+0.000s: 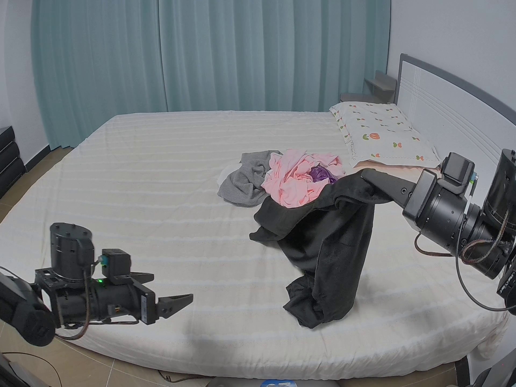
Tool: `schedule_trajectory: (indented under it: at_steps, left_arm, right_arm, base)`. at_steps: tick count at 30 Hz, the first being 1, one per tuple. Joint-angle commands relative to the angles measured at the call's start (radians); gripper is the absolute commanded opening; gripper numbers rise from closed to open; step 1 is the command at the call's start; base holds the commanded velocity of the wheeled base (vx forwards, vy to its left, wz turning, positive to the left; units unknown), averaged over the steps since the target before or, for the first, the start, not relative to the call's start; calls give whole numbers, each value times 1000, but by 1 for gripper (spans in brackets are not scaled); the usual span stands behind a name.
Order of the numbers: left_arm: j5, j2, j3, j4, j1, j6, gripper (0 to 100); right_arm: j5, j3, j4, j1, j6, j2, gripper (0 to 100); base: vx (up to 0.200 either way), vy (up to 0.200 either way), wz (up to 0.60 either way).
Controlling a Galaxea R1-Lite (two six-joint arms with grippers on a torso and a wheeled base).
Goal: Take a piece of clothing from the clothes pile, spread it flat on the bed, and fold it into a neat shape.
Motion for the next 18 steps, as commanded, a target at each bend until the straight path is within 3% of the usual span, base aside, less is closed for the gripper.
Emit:
schedule_trajectory:
  at_steps: [1,10,18]
  left_arm:
    - [88,253,-82,-108,-121,-45,100]
    - [238,497,-201,-294,-212,-80,100]
    - [292,610,-300,-326,-224,-83,100]
  right_arm:
    - [0,-5,0,0,-1,-1,0]
    - [0,-5,-2,9,-4,-11,0]
    - [0,-4,0,26,-5,-38,0]
  base:
    - [0,0,0]
    - [0,0,0]
    - [0,0,0]
